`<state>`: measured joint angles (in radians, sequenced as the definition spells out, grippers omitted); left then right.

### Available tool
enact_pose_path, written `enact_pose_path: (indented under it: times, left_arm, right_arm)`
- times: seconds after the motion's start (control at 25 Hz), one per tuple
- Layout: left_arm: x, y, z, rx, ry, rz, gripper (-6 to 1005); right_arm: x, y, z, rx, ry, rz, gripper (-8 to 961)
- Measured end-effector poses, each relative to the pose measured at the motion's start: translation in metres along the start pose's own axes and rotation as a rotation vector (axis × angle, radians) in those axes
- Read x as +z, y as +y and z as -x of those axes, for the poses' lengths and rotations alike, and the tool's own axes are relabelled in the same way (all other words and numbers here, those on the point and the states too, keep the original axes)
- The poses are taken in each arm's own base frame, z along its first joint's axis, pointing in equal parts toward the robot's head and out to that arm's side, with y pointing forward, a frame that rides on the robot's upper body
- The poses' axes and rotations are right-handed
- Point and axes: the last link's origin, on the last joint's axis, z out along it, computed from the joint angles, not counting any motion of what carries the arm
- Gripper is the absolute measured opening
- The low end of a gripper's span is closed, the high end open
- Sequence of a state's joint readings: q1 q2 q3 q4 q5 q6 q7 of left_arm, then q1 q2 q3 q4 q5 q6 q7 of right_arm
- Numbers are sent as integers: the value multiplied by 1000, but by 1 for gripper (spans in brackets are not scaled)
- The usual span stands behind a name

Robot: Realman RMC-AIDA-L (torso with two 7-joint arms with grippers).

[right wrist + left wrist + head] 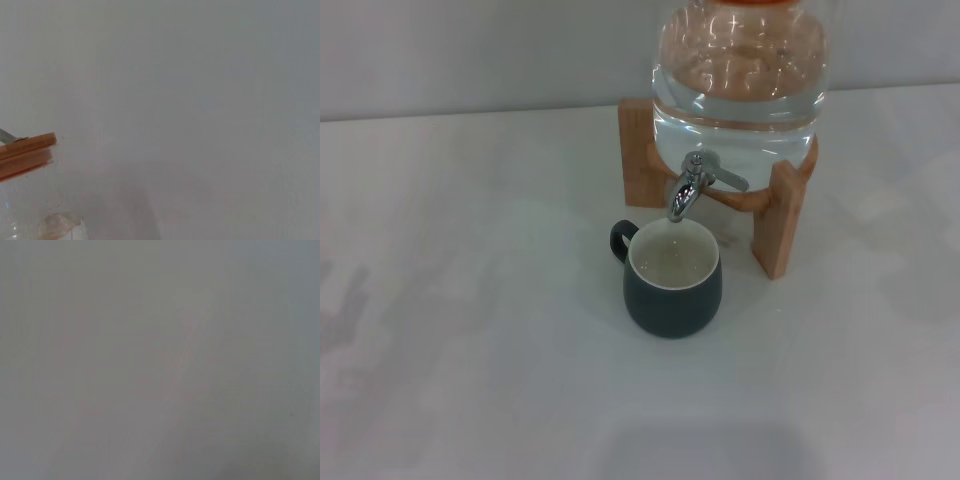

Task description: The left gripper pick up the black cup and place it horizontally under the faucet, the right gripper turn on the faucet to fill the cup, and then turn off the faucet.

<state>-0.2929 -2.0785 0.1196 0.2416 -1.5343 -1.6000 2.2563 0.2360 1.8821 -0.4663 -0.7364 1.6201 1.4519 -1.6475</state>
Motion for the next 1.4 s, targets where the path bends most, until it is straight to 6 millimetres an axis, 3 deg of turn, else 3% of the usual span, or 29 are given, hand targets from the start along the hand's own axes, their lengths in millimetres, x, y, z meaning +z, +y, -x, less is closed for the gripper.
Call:
enact_pose_path:
  times: [1.4]
  left_arm:
    - [-9,-7,-13,-9,36,-6,499]
  right_arm:
    - [-2,1,-1,21,-35,-15,841]
